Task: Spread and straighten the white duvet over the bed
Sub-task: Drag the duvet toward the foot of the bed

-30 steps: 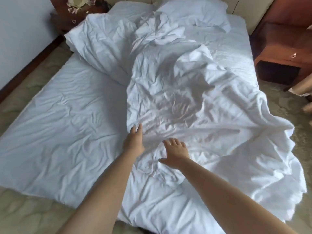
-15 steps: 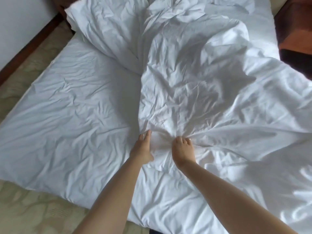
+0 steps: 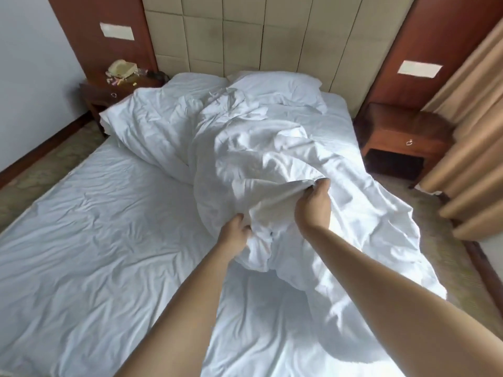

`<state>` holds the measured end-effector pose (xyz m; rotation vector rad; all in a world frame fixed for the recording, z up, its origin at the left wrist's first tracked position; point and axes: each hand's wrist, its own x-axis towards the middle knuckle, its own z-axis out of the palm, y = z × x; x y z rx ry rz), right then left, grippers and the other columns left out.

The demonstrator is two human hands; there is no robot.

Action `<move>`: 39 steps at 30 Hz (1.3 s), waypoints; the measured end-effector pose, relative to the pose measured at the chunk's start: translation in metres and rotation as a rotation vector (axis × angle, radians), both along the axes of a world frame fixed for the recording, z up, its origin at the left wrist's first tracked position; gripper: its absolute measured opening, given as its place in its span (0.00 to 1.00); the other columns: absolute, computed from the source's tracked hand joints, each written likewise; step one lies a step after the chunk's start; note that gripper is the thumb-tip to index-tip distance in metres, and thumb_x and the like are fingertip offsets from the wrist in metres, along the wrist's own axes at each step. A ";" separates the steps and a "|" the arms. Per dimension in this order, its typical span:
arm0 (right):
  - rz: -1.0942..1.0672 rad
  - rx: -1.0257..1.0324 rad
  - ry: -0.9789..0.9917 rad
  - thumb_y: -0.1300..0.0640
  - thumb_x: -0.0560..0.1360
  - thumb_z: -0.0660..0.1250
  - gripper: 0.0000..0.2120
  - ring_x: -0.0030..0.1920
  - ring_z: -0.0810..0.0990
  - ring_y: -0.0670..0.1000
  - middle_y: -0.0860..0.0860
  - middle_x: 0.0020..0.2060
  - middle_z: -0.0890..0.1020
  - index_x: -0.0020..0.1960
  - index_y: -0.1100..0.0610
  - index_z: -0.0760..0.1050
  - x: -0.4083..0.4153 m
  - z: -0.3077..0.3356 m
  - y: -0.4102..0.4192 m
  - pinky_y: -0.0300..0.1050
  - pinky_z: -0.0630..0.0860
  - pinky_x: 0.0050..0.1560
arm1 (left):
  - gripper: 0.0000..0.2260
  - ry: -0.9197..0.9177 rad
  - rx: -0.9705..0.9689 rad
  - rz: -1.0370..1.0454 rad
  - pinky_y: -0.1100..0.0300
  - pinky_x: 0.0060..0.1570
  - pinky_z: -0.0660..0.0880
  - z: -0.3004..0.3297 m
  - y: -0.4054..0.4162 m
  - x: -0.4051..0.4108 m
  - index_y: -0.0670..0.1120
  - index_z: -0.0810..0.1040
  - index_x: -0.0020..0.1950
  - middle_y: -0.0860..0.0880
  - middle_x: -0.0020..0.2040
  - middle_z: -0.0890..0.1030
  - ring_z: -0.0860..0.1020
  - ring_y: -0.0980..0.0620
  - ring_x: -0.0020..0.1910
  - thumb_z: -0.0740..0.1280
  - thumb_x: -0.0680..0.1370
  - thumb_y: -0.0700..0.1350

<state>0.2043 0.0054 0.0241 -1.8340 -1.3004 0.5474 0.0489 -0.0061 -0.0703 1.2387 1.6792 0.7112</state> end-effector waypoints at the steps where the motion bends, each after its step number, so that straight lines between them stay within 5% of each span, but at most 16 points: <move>1: -0.032 0.024 0.000 0.61 0.81 0.49 0.04 0.48 0.76 0.64 0.64 0.46 0.77 0.52 0.60 0.61 0.021 0.015 -0.001 0.50 0.66 0.43 | 0.10 -0.058 0.028 0.041 0.59 0.50 0.70 0.020 0.003 0.021 0.44 0.75 0.59 0.43 0.57 0.79 0.77 0.43 0.56 0.63 0.78 0.43; 9: -0.233 0.114 0.064 0.60 0.79 0.49 0.06 0.51 0.75 0.61 0.59 0.50 0.76 0.52 0.60 0.63 0.202 0.102 -0.026 0.52 0.71 0.51 | 0.03 -0.162 0.389 0.094 0.52 0.45 0.74 0.169 0.012 0.186 0.47 0.73 0.48 0.42 0.48 0.79 0.78 0.38 0.51 0.60 0.78 0.43; 13: -0.219 0.011 -0.388 0.64 0.74 0.58 0.17 0.61 0.67 0.60 0.57 0.61 0.70 0.61 0.58 0.69 0.260 0.083 -0.046 0.52 0.67 0.58 | 0.07 -0.146 0.425 0.066 0.58 0.33 0.70 0.187 0.000 0.238 0.48 0.69 0.40 0.45 0.38 0.72 0.71 0.46 0.37 0.59 0.77 0.39; 15: -0.033 0.099 -0.456 0.63 0.71 0.62 0.20 0.62 0.66 0.60 0.57 0.61 0.69 0.63 0.58 0.69 0.262 0.062 -0.063 0.50 0.66 0.60 | 0.09 -0.145 0.400 0.063 0.64 0.24 0.68 0.177 -0.011 0.252 0.48 0.69 0.38 0.48 0.34 0.70 0.69 0.47 0.31 0.61 0.78 0.39; 18: 0.336 0.001 -0.331 0.50 0.73 0.68 0.31 0.68 0.64 0.59 0.57 0.67 0.64 0.71 0.57 0.61 0.251 0.034 -0.080 0.50 0.65 0.65 | 0.05 -0.158 0.358 0.076 0.67 0.18 0.66 0.163 -0.026 0.262 0.46 0.73 0.42 0.49 0.33 0.72 0.69 0.51 0.26 0.64 0.77 0.39; 20: 0.377 -0.119 -0.408 0.38 0.70 0.69 0.46 0.73 0.56 0.58 0.57 0.74 0.54 0.77 0.53 0.48 0.242 0.025 -0.078 0.52 0.59 0.70 | 0.05 -0.166 0.335 0.091 0.67 0.19 0.66 0.160 -0.030 0.261 0.46 0.73 0.41 0.49 0.32 0.72 0.69 0.52 0.25 0.65 0.77 0.39; 22: 0.322 -0.089 -0.570 0.33 0.68 0.68 0.50 0.76 0.49 0.58 0.59 0.76 0.49 0.78 0.50 0.44 0.230 0.019 -0.068 0.53 0.51 0.73 | 0.05 -0.185 0.297 0.089 0.67 0.21 0.65 0.157 -0.030 0.253 0.46 0.73 0.41 0.49 0.33 0.73 0.70 0.52 0.26 0.66 0.76 0.40; 27: 0.178 -0.045 -0.683 0.43 0.75 0.62 0.22 0.70 0.61 0.58 0.57 0.68 0.65 0.65 0.52 0.71 0.205 0.005 -0.032 0.51 0.57 0.69 | 0.07 -0.314 0.106 0.012 0.67 0.33 0.68 0.137 -0.026 0.208 0.47 0.76 0.38 0.50 0.38 0.79 0.76 0.54 0.38 0.66 0.75 0.38; 30: 0.181 -0.187 -0.566 0.46 0.79 0.57 0.20 0.63 0.72 0.59 0.58 0.61 0.74 0.64 0.58 0.72 0.189 0.000 -0.023 0.50 0.66 0.63 | 0.08 -0.237 0.041 0.221 0.64 0.42 0.72 0.101 -0.023 0.170 0.48 0.78 0.46 0.48 0.45 0.81 0.78 0.49 0.48 0.64 0.74 0.36; 34: -0.014 -0.296 -0.225 0.49 0.80 0.53 0.19 0.59 0.76 0.62 0.61 0.57 0.79 0.62 0.59 0.73 0.176 0.006 -0.005 0.50 0.70 0.59 | 0.24 0.001 -0.184 0.386 0.50 0.61 0.72 0.049 -0.017 0.141 0.48 0.69 0.67 0.44 0.64 0.74 0.73 0.41 0.61 0.65 0.72 0.49; 37: -0.065 -0.318 -0.183 0.48 0.80 0.53 0.20 0.59 0.76 0.62 0.61 0.57 0.79 0.61 0.59 0.74 0.175 0.006 0.001 0.50 0.70 0.58 | 0.32 -0.204 -0.357 0.458 0.45 0.63 0.70 0.036 -0.014 0.149 0.47 0.60 0.73 0.42 0.70 0.67 0.69 0.38 0.66 0.65 0.74 0.57; 39: -0.059 -0.324 -0.186 0.48 0.80 0.54 0.20 0.58 0.77 0.62 0.62 0.56 0.79 0.60 0.60 0.74 0.176 0.003 -0.001 0.49 0.70 0.57 | 0.34 -0.474 -0.493 0.508 0.40 0.53 0.72 0.036 -0.011 0.160 0.51 0.57 0.75 0.44 0.71 0.66 0.69 0.38 0.65 0.64 0.74 0.61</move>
